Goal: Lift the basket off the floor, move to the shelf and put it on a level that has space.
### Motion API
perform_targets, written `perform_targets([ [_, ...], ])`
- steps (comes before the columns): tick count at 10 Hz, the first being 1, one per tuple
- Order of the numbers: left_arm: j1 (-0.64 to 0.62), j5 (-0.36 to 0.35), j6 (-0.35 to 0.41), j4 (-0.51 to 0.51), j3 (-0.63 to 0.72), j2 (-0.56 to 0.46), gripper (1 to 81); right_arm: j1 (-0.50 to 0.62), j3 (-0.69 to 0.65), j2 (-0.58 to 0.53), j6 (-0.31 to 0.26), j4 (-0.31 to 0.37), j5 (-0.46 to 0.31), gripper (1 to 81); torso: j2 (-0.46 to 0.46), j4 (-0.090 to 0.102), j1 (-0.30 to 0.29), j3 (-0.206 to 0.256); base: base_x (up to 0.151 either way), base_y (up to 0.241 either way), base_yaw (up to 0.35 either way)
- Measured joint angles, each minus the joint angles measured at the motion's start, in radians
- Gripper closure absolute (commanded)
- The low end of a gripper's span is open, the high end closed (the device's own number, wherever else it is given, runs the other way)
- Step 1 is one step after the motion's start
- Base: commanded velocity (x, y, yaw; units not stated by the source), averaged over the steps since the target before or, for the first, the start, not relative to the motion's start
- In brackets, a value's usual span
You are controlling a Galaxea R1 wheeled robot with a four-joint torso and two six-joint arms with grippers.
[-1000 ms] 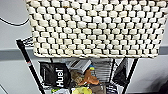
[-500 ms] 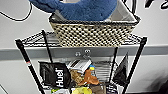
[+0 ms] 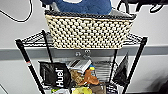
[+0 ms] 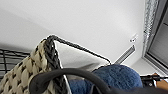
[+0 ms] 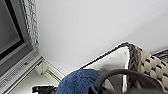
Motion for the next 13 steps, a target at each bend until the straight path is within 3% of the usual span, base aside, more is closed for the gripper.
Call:
perform_targets([
  [2, 0.030, 0.005, 0.015, 0.010, -0.061, 0.029, 81.1, -0.023, -0.087, 0.051, -0.018, -0.002, 0.000, 81.1, 0.001, 0.000, 0.001, 0.000, 0.000, 0.000, 0.000],
  [9, 0.101, 0.071, 0.116, 0.011, -0.351, 0.181, 81.1, -0.064, -0.391, 0.191, -0.123, 0.004, -0.170, 81.1, 0.001, 0.000, 0.001, -0.001, 0.000, 0.000, 0.000],
  [13, 0.131, 0.113, 0.171, 0.009, -0.537, 0.278, 81.1, -0.095, -0.526, 0.232, -0.174, 0.012, -0.201, 81.1, 0.001, 0.000, 0.001, -0.001, 0.000, 0.000, 0.000],
])
